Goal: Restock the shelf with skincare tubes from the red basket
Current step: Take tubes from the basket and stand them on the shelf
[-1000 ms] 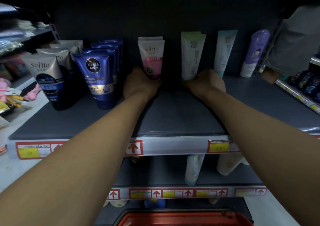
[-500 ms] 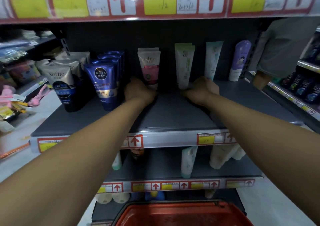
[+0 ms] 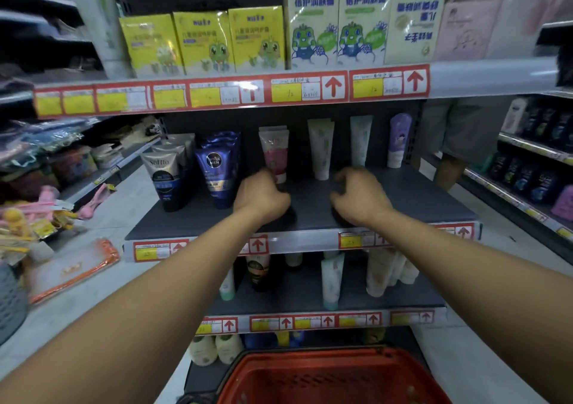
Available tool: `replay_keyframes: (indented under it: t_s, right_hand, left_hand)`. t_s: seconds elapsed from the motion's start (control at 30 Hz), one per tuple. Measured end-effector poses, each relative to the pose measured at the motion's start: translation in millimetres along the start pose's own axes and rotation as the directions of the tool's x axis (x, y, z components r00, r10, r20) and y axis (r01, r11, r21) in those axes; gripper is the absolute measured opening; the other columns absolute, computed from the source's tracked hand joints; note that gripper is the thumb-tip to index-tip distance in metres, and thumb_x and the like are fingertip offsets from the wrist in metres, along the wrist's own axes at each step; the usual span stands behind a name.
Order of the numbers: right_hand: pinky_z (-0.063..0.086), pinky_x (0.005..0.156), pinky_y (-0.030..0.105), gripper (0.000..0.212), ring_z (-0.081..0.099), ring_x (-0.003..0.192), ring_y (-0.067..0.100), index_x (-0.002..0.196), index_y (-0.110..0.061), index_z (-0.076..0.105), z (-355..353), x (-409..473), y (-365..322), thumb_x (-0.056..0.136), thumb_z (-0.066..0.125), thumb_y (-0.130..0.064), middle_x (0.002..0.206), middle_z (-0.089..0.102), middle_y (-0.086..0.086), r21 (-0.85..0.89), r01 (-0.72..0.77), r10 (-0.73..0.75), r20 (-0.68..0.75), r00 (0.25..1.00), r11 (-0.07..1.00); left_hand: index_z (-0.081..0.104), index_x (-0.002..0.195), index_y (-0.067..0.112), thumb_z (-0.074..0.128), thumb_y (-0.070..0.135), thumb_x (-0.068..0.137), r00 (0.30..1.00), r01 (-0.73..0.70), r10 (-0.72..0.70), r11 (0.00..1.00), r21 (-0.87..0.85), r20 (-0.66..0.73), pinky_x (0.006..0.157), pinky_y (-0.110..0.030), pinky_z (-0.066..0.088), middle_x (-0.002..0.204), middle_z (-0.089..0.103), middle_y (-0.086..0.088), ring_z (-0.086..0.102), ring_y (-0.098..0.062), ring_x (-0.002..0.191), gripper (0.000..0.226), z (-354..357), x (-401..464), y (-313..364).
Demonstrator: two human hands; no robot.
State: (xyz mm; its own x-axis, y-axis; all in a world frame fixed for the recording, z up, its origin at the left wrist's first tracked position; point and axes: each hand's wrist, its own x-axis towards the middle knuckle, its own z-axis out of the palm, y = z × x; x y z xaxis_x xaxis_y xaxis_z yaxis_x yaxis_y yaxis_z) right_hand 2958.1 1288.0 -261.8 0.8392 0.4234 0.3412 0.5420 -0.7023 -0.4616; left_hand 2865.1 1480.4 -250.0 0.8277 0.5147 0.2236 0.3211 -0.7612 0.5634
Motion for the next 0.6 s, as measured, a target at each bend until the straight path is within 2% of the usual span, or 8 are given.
replay_keyframes:
  t_s: [0.17,0.37,0.47,0.6]
  right_hand:
    - [0.052,0.094,0.042,0.04,0.06,0.112,0.033,0.126,-0.016,0.065,-13.2,-41.0,-11.3,0.088,0.065,-0.027,0.125,0.057,0.011,0.027,0.01,-0.008,-0.086,0.996,1.0]
    - [0.052,0.093,0.042,0.034,0.06,0.111,0.027,0.123,-0.018,0.065,-14.2,-84.1,-16.9,0.09,0.063,-0.026,0.122,0.058,0.006,0.024,0.029,-0.026,-0.117,0.993,0.999]
    - [0.053,0.088,0.04,0.031,0.061,0.107,0.023,0.121,-0.021,0.063,-8.6,-103.4,-14.7,0.09,0.063,-0.027,0.117,0.059,0.001,0.011,0.051,-0.049,-0.129,0.99,0.999]
    - [0.053,0.076,0.034,0.022,0.061,0.096,0.018,0.113,-0.024,0.062,2.5,-126.2,-7.5,0.091,0.063,-0.027,0.107,0.058,-0.005,-0.016,0.098,-0.099,-0.14,0.985,0.995]
  left_hand:
    - [0.064,0.124,0.022,0.069,0.025,0.083,1.0,0.012,-0.012,1.0,-0.024,-0.006,0.088,-0.035,0.054,0.123,0.069,-0.006,0.066,-0.031,0.112,0.041,-10.2,-41.4,2.8]
    - [0.064,0.123,0.025,0.069,0.027,0.083,0.999,-0.036,0.036,0.999,-0.036,-0.009,0.083,-0.03,0.048,0.119,0.069,-0.001,0.064,-0.026,0.11,0.04,-9.5,-86.3,6.6]
    - [0.063,0.118,0.028,0.07,0.027,0.082,0.997,-0.08,0.079,0.997,-0.022,-0.016,0.08,-0.03,0.045,0.116,0.068,0.003,0.062,-0.021,0.104,0.036,-4.6,-106.6,5.3]
    - [0.058,0.106,0.036,0.069,0.027,0.085,0.996,-0.091,0.091,0.995,-0.027,0.007,0.071,-0.033,0.052,0.103,0.067,0.01,0.063,-0.016,0.092,0.026,8.8,-130.3,-4.2]
